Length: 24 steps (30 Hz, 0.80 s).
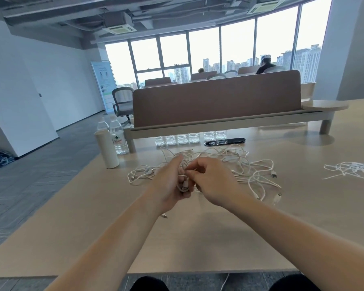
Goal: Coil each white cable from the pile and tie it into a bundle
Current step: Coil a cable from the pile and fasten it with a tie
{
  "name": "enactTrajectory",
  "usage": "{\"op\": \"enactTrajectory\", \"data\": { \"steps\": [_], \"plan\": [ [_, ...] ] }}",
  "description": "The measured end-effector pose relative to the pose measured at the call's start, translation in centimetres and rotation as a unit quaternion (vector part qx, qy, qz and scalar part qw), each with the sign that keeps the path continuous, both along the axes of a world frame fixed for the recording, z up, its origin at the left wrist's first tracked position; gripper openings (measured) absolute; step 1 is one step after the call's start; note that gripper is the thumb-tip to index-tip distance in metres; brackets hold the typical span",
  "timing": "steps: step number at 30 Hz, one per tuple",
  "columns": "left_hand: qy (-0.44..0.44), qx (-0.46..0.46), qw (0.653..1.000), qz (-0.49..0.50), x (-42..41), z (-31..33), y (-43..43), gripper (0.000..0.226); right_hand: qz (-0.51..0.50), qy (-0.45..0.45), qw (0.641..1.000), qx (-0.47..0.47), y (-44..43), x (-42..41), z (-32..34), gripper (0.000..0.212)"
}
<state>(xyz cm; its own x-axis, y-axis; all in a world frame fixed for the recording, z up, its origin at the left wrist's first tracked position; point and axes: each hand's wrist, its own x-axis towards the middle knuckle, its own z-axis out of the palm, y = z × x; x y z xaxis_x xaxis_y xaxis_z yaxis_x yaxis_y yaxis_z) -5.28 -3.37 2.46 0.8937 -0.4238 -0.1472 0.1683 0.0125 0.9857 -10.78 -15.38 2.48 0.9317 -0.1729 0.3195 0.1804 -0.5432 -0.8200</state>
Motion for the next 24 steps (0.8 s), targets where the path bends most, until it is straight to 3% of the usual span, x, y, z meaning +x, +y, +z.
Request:
{"op": "enactTrajectory", "data": {
  "steps": [8,12,19,24],
  "plan": [
    [-0.063,0.014,0.997,0.042,-0.4,0.6,0.1,0.014,0.088,0.022,0.995,-0.039,0.2,-1.6,0.6,0.009],
    [-0.055,-0.002,0.997,0.057,-0.2,0.9,0.5,0.020,0.112,0.058,0.992,-0.026,0.4,-2.0,0.4,0.010],
    [-0.009,-0.101,0.992,0.073,-0.1,1.7,1.0,0.026,0.147,0.115,0.968,-0.167,0.0,-1.7,0.6,0.028],
    [0.033,-0.123,0.990,0.065,-0.1,2.1,1.4,0.037,0.138,0.149,0.960,-0.194,0.6,-1.4,-0.3,0.036]
  ]
}}
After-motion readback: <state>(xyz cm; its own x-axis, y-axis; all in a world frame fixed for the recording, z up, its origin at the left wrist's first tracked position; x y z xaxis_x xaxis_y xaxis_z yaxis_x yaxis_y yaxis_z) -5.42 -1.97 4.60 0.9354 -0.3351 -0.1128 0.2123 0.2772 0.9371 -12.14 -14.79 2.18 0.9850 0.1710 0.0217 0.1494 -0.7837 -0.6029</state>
